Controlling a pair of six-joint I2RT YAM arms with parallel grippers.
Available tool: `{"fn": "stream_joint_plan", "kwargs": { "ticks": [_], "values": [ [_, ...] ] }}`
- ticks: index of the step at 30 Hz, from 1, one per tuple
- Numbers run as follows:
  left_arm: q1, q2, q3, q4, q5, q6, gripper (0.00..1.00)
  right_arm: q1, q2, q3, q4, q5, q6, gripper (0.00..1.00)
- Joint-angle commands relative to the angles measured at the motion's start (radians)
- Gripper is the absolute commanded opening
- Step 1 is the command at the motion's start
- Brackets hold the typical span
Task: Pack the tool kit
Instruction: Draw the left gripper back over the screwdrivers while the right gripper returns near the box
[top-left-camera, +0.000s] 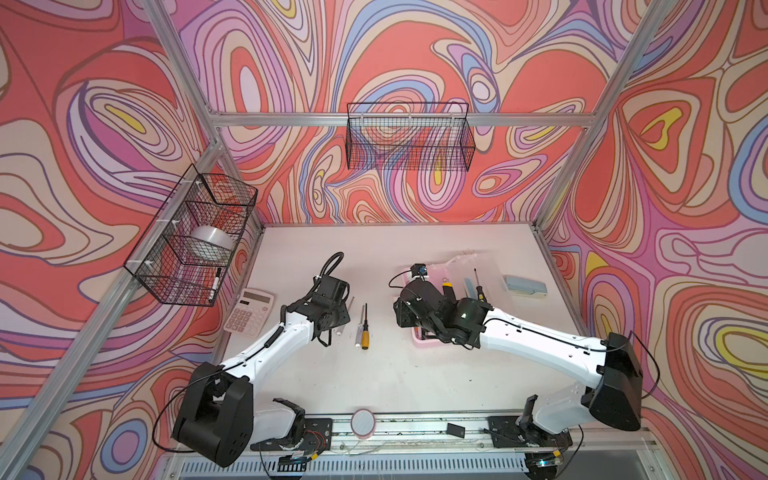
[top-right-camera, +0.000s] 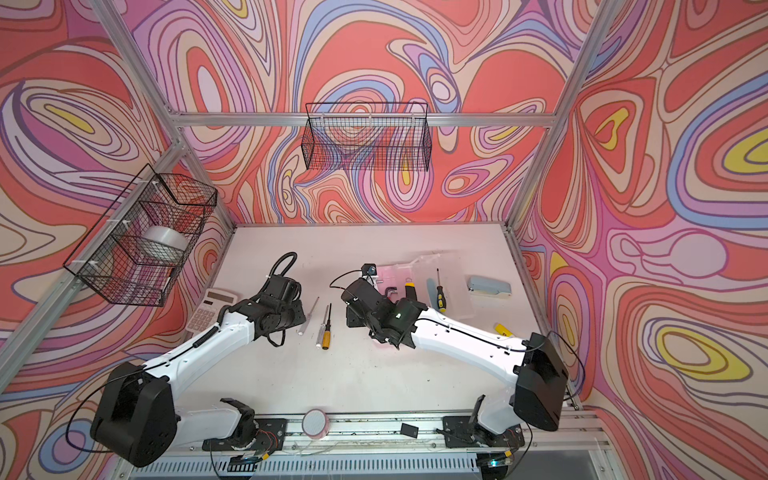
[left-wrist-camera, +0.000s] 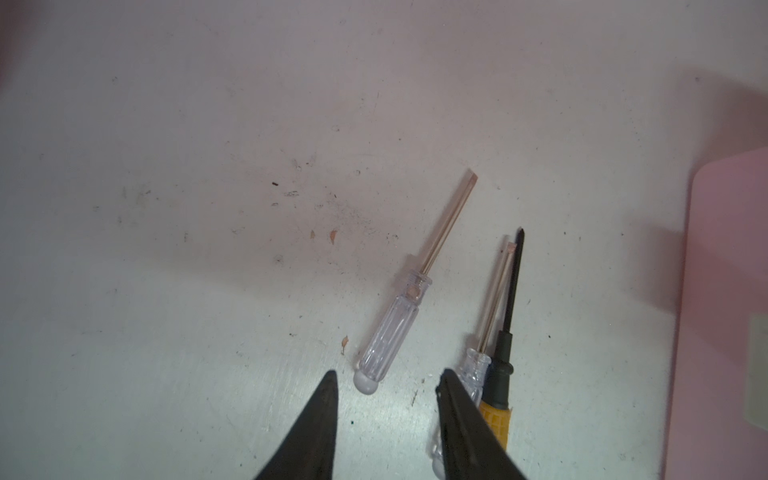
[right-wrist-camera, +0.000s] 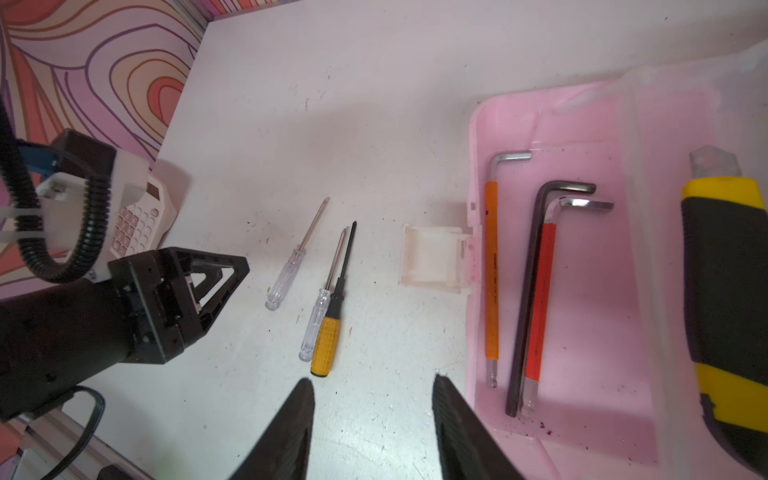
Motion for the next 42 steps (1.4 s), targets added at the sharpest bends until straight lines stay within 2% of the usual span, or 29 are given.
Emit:
{"fn": "stream_joint_plan", "kwargs": {
  "ticks": [1, 10, 22, 34, 38, 42],
  "values": [
    [0.005, 0.054, 0.001, 0.035, 0.031, 0.032, 0.39, -0.016, -0.027, -0.023, -0.005, 0.007, -0.004, 0.49],
    [0.005, 0.158, 0.019, 0.07, 0.029, 0.056, 0.44, -0.089, -0.054, -0.068, 0.015, -0.041, -0.016, 0.49],
    [0.005, 0.317, 0.093, 0.084, 0.034, 0.074, 0.41, -0.105, -0.055, -0.077, 0.027, -0.044, -0.019, 0.49],
    [0.004, 0.336, 0.068, 0.096, 0.021, 0.068, 0.28, -0.112, -0.03, -0.088, 0.057, -0.053, -0.011, 0.49],
    [0.005, 0.37, 0.073, 0.098, 0.027, 0.073, 0.14, -0.114, -0.034, -0.09, 0.067, -0.068, -0.012, 0.49],
    [0.005, 0.382, 0.078, 0.096, 0.032, 0.074, 0.04, -0.113, -0.034, -0.078, 0.059, -0.061, -0.014, 0.49]
  ]
}}
